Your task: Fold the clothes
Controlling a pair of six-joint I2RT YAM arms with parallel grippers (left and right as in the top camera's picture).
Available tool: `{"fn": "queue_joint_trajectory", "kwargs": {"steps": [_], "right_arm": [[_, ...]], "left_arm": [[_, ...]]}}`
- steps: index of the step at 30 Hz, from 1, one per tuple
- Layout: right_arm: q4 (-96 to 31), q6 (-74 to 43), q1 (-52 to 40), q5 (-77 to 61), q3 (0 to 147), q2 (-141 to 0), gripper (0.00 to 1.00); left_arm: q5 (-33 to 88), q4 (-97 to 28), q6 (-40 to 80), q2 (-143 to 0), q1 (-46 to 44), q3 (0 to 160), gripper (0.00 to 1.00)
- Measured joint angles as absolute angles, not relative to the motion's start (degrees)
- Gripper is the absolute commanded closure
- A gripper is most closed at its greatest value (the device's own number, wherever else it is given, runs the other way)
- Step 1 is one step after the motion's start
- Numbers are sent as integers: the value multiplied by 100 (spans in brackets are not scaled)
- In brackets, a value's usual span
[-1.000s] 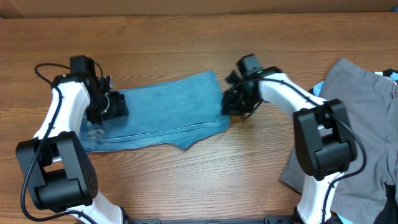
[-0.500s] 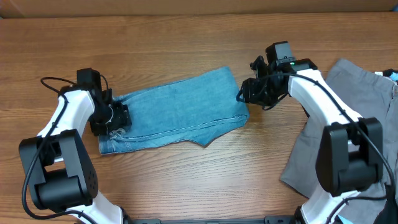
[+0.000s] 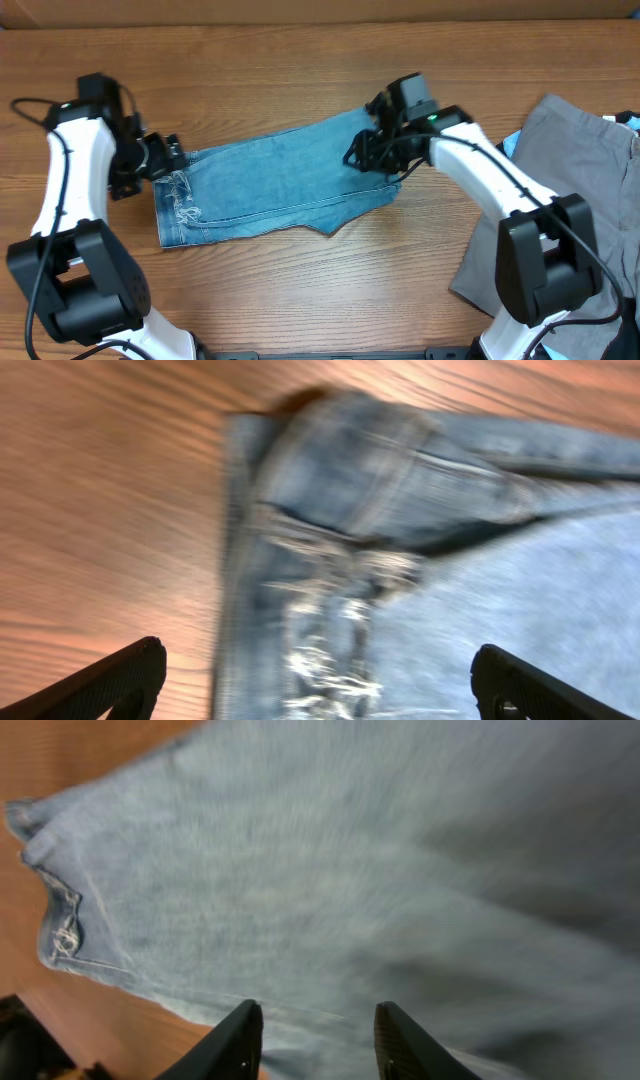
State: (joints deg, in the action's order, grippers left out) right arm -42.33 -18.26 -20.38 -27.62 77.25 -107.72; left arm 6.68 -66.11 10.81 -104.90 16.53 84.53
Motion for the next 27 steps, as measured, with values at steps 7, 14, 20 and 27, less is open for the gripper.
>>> {"fn": "queue_joint_trajectory", "kwargs": {"steps": [7,14,20,27], "right_arm": [[-3913,-2910,-2405,-2585,7360,-10960,61],[-3852,-3199,-2408,-2602,7334,-11511,65],[-3841,-3260,-2403,-2639,7336,-11515,65],[-3809,-3282,-2403,-2661,7334,-11515,65]], "left_arm": [[1179,-5640,823,-10492,2222,7430,0],[1765,-4504,180,-10492,2174,6418,0],[1623,-3885,21,-10256,2156,5892,0],[1804,-3055,-45,-9998,2137,5398,2]]}}
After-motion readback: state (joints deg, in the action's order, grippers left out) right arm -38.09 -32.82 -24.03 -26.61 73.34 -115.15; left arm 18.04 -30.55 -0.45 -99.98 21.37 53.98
